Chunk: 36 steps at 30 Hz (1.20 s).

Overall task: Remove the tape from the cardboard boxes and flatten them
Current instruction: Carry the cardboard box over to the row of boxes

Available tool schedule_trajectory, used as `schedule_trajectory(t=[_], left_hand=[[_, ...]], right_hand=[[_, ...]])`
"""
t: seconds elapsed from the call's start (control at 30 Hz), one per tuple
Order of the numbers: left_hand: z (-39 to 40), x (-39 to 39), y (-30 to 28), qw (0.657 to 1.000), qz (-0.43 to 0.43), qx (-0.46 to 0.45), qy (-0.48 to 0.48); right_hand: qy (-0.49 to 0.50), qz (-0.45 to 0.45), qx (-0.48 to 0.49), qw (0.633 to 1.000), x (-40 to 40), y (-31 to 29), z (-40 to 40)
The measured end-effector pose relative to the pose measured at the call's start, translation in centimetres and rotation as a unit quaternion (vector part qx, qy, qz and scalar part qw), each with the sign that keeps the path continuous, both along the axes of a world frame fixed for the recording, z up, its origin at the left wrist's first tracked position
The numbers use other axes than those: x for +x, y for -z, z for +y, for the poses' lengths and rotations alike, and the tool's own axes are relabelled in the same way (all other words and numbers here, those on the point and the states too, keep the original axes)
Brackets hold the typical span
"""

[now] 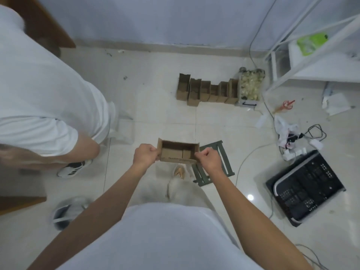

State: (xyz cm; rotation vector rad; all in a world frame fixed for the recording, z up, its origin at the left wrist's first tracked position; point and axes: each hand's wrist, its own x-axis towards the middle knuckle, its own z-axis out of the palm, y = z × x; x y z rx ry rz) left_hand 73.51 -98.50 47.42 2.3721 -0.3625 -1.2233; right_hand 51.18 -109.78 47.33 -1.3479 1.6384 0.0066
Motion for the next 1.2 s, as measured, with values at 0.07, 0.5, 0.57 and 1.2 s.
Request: schedule_trajectory(t=[0.07,0.5,0.57,1.2], left_hand=[[-1.8,1.3,0.2,1.000,0.006,-0.003,-0.002],[-16.3,12.3,0.8,0.998,0.025,-0.006,0.062],[-19.6,13.9,0.9,0.997,0.019,-0.015,0.074],[-43.9,9.1,2.1,0.991,-0.025,-0.010,0.130]], right_hand=[[0.020,-0.011,0.014,1.000,1.1,0.4,-2.0],[0.114,-0.038,0.021,0.992,10.7,0.2,-14.0],[0.131,-0.037,0.018,0.991,11.8,0.0,-16.1],[0.154,-0.069,0.053,0.984,7.9,3.6,-40.9]])
